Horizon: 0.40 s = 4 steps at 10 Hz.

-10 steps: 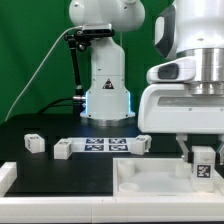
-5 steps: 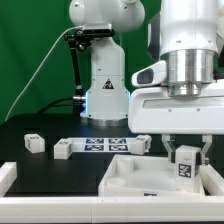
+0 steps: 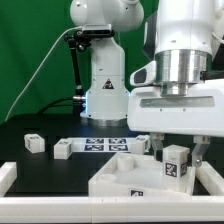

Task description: Assemble one leg

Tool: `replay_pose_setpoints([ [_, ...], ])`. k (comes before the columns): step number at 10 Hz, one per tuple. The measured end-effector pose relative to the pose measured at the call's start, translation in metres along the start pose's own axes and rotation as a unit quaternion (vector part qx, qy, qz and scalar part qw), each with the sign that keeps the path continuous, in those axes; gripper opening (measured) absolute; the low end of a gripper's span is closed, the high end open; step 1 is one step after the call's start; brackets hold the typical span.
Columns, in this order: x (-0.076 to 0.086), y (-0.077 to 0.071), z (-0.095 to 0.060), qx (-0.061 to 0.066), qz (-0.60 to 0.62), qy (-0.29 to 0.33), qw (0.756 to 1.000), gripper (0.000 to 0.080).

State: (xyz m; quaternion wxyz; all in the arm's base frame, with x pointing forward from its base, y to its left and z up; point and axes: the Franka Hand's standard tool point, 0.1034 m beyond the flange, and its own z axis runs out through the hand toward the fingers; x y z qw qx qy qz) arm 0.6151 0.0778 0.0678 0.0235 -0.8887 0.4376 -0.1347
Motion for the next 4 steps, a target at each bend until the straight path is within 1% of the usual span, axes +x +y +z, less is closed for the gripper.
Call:
replay_pose_setpoints([
  [1, 0.0000, 0.0000, 0.0000, 0.000, 0.000, 0.000, 1.000, 0.0626],
  [4, 0.0000, 0.0001, 0.0001, 0.000, 0.000, 0.000, 1.000, 0.0648],
])
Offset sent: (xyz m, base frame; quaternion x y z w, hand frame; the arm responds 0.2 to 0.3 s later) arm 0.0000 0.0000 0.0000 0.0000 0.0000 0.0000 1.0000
